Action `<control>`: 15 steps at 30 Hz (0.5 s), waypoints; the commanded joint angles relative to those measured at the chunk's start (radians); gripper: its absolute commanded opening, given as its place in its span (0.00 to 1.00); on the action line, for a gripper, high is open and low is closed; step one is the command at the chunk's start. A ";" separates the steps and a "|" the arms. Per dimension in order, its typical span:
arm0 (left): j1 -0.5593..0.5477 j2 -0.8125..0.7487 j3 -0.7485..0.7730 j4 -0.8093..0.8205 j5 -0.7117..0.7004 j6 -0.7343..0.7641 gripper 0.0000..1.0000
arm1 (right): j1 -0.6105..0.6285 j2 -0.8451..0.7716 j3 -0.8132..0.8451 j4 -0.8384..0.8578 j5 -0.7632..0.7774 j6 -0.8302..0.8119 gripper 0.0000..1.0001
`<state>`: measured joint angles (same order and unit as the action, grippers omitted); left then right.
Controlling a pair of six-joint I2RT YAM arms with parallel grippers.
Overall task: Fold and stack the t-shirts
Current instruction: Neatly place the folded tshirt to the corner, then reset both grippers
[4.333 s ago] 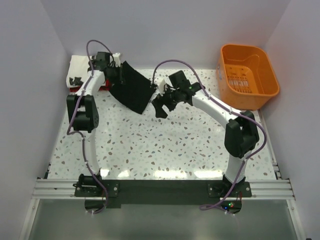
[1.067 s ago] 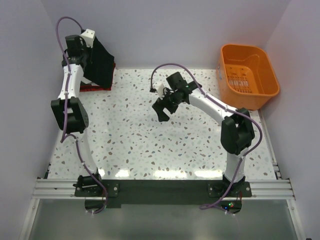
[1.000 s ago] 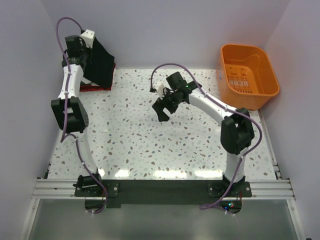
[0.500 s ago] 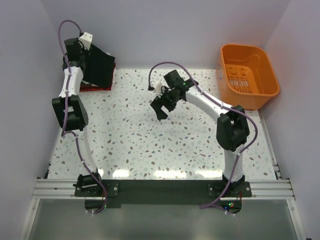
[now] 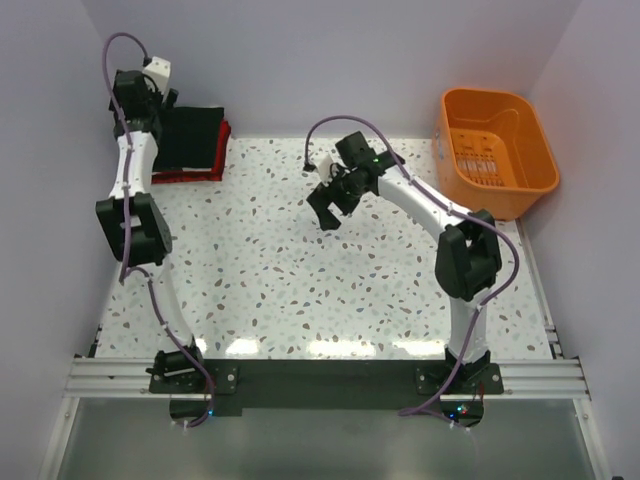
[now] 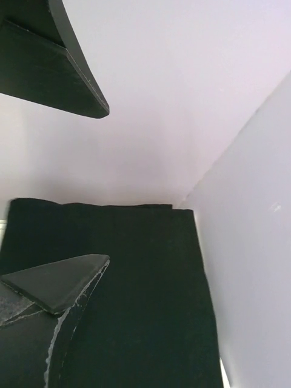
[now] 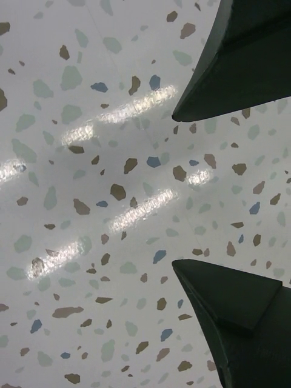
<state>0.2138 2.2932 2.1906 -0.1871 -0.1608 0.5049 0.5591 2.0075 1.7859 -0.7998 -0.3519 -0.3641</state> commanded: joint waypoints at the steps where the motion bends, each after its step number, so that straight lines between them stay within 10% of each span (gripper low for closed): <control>1: 0.009 -0.173 0.005 -0.087 0.040 -0.046 1.00 | -0.065 -0.073 0.044 -0.001 0.040 0.028 0.99; 8: -0.016 -0.320 -0.006 -0.365 0.291 -0.138 1.00 | -0.217 -0.211 0.020 -0.004 0.094 0.073 0.99; 15: -0.241 -0.509 -0.277 -0.469 0.256 -0.154 1.00 | -0.419 -0.380 -0.043 -0.027 0.091 0.097 0.99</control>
<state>0.0799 1.8427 2.0048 -0.5510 0.0708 0.3878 0.1879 1.7206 1.7760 -0.8055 -0.2760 -0.2939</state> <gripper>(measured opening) 0.997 0.986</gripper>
